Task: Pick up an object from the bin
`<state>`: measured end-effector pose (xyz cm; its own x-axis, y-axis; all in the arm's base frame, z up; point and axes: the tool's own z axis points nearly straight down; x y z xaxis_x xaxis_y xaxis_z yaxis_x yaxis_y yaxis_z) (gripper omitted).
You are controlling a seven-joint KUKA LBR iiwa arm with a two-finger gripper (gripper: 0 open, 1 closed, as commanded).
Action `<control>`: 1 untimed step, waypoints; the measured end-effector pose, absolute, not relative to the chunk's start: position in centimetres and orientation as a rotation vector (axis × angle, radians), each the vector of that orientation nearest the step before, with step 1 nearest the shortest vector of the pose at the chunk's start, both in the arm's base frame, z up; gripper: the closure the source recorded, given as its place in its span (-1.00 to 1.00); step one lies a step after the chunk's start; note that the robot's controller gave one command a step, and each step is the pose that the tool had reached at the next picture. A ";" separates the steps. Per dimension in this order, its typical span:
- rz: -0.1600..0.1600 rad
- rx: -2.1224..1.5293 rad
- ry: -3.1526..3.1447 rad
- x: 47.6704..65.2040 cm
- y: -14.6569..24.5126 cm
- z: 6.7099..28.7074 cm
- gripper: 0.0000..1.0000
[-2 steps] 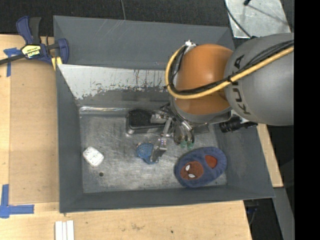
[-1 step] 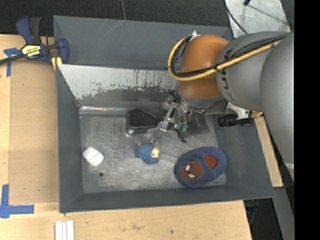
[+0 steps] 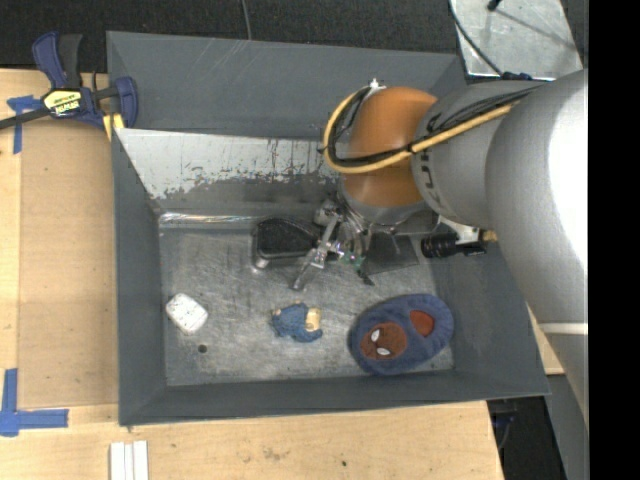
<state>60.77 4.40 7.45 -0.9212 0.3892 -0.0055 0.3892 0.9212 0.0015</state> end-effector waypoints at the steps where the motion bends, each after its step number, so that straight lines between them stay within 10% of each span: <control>1: 0.002 0.619 3.067 61.0 4.4 7.9 1.00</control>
Offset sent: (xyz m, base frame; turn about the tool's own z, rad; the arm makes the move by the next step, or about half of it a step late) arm 0.0000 0.0000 0.0000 0.0000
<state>60.96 4.37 7.94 -0.9216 0.3879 -0.0126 0.3878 0.9217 0.0037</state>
